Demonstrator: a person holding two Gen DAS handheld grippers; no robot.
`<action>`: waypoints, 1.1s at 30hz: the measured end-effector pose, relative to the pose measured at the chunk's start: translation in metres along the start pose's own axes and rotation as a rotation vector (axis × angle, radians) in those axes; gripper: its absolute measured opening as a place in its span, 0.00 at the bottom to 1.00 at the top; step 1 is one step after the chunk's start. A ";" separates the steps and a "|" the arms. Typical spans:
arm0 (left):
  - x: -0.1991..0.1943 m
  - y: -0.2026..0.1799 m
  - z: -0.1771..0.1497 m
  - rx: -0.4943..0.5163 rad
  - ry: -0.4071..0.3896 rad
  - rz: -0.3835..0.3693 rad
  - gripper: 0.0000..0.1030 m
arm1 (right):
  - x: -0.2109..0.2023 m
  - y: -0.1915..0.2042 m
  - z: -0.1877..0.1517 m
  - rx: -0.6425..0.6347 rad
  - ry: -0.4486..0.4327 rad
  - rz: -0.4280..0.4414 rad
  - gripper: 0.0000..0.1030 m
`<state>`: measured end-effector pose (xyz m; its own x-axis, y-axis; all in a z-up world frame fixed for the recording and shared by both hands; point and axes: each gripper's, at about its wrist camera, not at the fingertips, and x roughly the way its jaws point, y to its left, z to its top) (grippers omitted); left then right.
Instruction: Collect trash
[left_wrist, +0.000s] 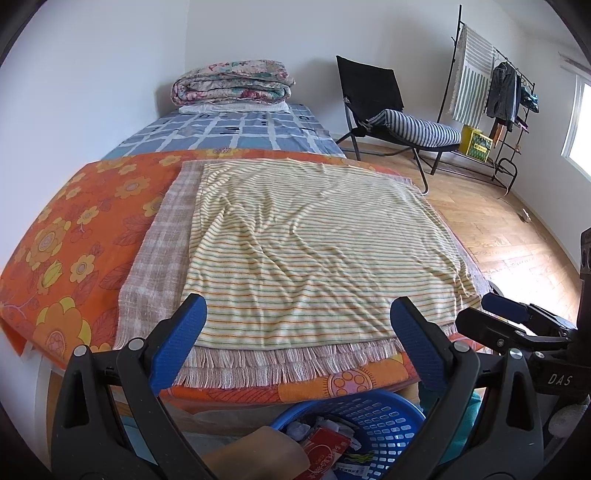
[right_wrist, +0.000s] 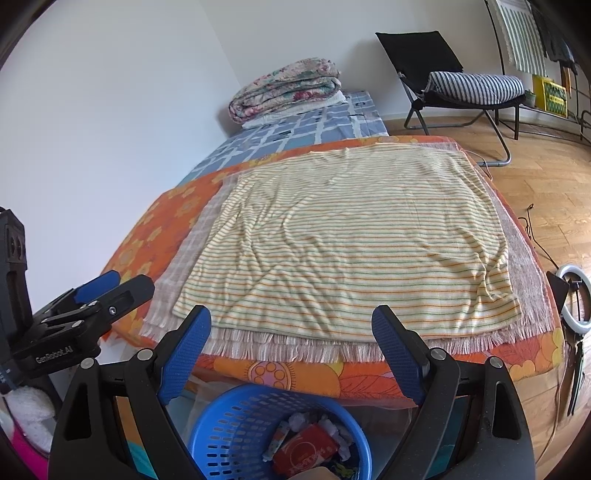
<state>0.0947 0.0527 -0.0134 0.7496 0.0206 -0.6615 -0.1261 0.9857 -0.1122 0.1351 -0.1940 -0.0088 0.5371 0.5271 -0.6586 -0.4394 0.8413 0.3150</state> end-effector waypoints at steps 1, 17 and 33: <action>0.000 0.000 0.000 0.001 0.000 0.000 0.98 | 0.000 0.001 0.000 0.000 0.001 0.001 0.87; 0.000 -0.001 -0.001 0.004 0.000 -0.001 0.98 | 0.005 0.005 -0.005 -0.002 0.023 0.006 0.87; -0.001 -0.001 -0.002 0.004 0.000 -0.014 0.98 | 0.008 0.003 -0.005 0.010 0.027 0.001 0.87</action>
<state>0.0927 0.0510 -0.0139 0.7511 0.0068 -0.6602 -0.1129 0.9865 -0.1182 0.1350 -0.1879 -0.0167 0.5171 0.5250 -0.6760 -0.4327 0.8418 0.3227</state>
